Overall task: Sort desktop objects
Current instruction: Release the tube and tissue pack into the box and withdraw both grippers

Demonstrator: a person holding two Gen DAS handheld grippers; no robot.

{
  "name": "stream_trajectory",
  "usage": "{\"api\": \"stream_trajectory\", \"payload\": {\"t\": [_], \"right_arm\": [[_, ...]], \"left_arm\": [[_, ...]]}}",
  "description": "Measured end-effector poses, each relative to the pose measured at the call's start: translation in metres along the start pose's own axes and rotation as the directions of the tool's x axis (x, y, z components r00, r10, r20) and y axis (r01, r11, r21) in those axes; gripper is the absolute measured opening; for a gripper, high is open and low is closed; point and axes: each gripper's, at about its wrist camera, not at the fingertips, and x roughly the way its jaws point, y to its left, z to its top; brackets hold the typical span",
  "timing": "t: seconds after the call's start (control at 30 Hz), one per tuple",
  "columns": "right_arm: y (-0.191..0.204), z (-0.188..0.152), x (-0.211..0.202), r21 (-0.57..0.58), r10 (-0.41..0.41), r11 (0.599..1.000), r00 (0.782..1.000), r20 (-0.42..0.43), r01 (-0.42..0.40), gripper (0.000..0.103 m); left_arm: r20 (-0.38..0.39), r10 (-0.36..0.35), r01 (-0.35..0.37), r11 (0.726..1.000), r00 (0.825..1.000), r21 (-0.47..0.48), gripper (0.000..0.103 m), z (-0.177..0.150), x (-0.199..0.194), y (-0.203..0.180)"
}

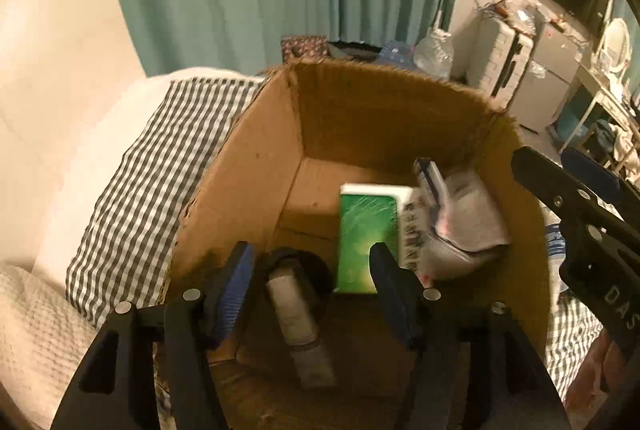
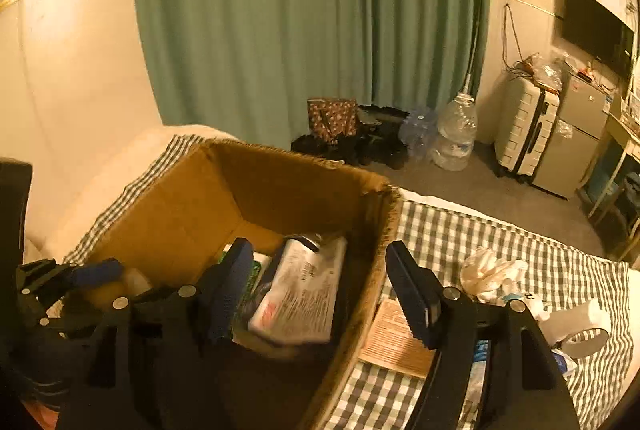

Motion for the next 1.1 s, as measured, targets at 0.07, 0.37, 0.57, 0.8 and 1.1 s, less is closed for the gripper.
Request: {"api": "stream_trajectory", "payload": {"t": [0.07, 0.37, 0.57, 0.8, 1.1], "right_arm": [[-0.004, 0.002, -0.007, 0.009, -0.013, 1.0, 1.0, 0.01, 0.013, 0.069], [-0.023, 0.012, -0.045, 0.02, -0.074, 0.997, 0.995, 0.061, 0.073, 0.076], [-0.054, 0.014, -0.083, 0.038, -0.149, 0.989, 0.983, 0.106, 0.146, 0.086], [-0.087, 0.011, -0.133, 0.08, -0.245, 0.969, 0.955, 0.169, 0.234, 0.103], [-0.108, -0.004, -0.185, 0.046, -0.317, 0.948, 0.924, 0.215, 0.315, 0.103]], "left_arm": [[0.021, -0.002, 0.002, 1.0, 1.0, 0.016, 0.072, 0.001, -0.006, -0.005], [0.106, 0.039, -0.047, 0.996, 0.994, 0.07, 0.096, 0.008, -0.031, -0.031], [0.186, 0.05, -0.078, 0.986, 0.981, 0.149, 0.103, 0.006, -0.054, -0.056], [0.268, 0.093, -0.153, 0.966, 0.959, 0.21, 0.103, 0.002, -0.069, -0.088], [0.34, 0.025, -0.104, 0.971, 0.94, 0.217, 0.103, -0.004, -0.094, -0.124]]}}
